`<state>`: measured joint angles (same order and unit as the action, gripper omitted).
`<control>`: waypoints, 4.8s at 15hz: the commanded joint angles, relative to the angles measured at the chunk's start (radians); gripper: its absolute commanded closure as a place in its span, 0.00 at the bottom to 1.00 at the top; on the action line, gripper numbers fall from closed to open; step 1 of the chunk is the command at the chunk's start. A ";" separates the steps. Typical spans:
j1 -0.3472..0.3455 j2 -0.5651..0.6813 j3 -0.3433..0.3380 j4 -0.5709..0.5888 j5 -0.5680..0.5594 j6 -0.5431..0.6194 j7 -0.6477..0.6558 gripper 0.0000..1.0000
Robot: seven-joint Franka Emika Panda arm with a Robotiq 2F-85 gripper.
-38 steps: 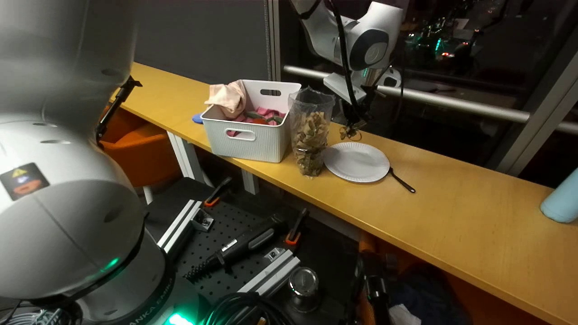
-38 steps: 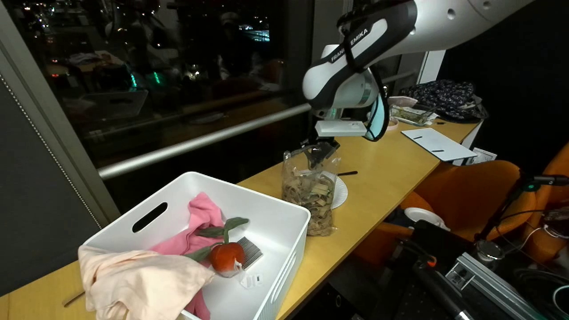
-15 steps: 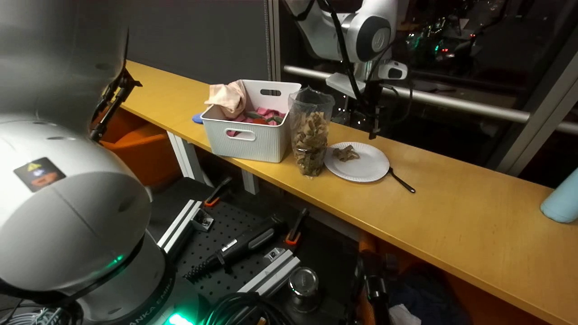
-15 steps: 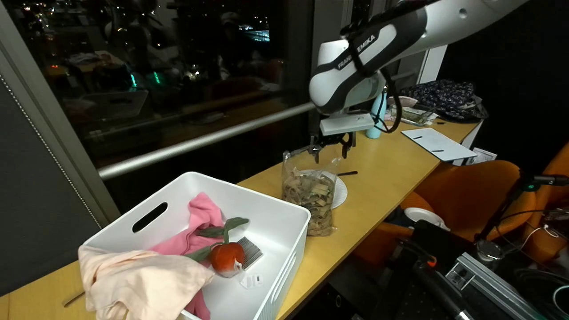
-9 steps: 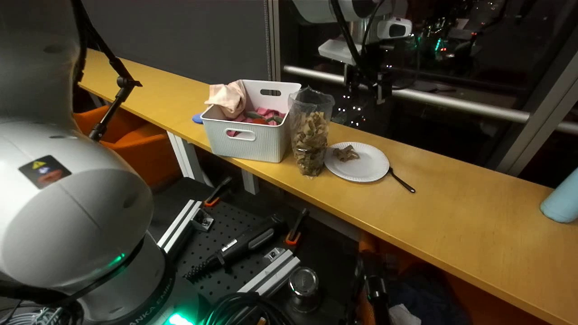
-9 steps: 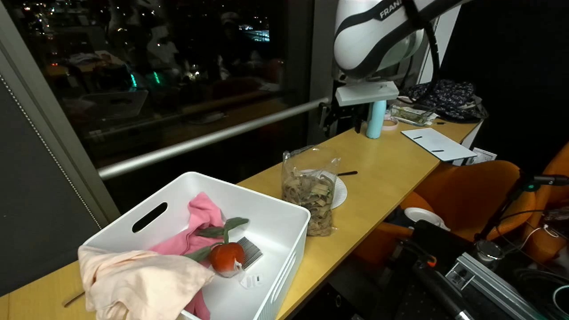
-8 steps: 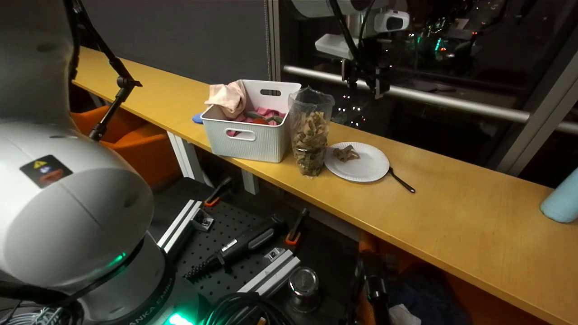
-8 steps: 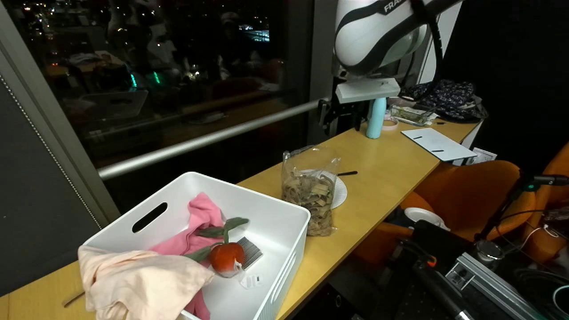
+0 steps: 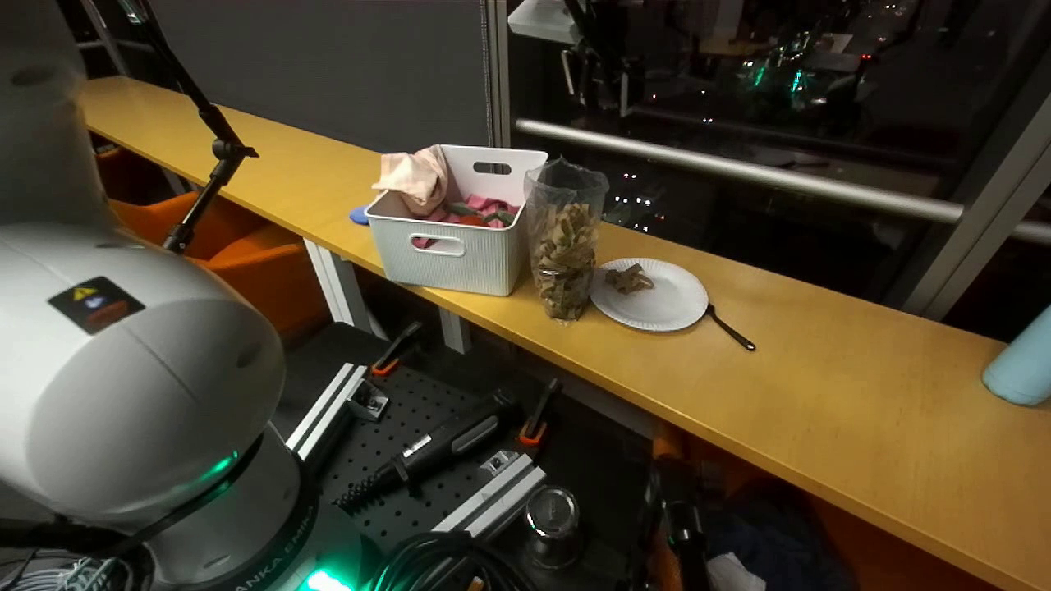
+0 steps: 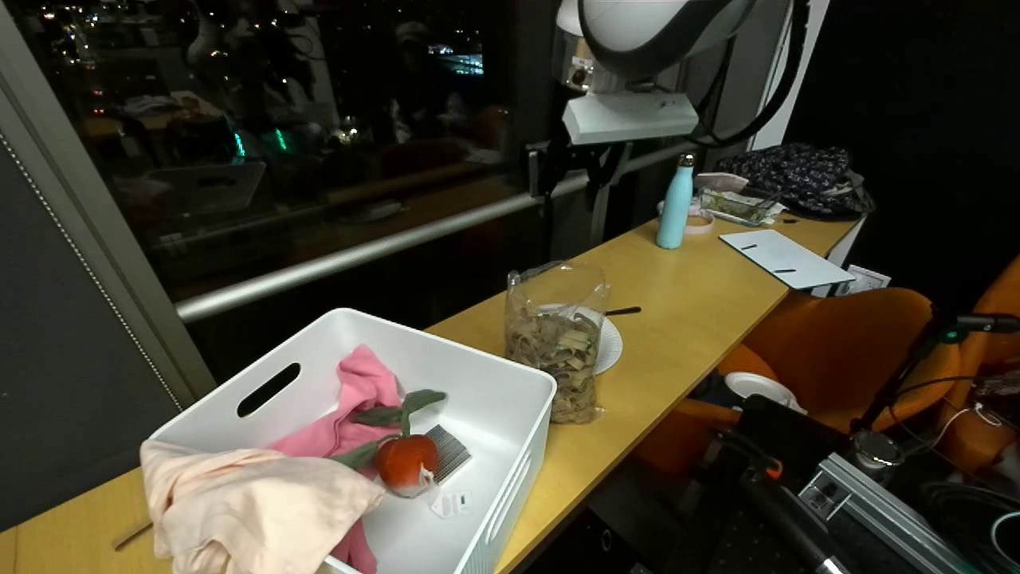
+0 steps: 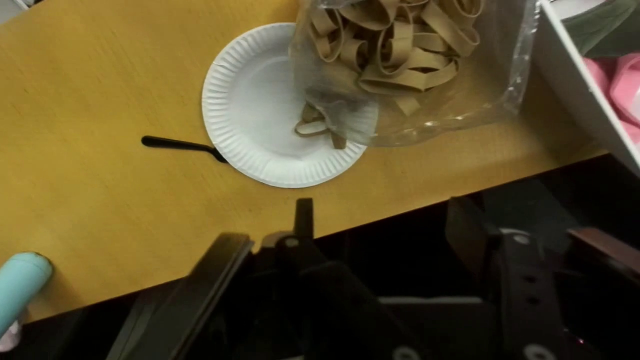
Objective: Put some rubber bands on the white plate
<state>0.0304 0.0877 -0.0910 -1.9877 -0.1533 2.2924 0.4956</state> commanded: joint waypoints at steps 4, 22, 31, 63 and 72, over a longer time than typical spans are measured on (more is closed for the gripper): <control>0.000 0.037 0.050 0.025 0.021 -0.013 -0.021 0.84; 0.033 0.185 0.057 -0.012 0.034 -0.006 -0.026 1.00; 0.015 0.209 0.037 -0.057 0.061 0.012 -0.034 0.86; 0.047 0.345 0.012 0.030 0.109 0.007 -0.032 0.98; 0.023 0.155 -0.016 -0.082 0.082 -0.027 -0.020 0.97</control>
<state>0.0657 0.3157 -0.0991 -2.0347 -0.0633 2.2896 0.4782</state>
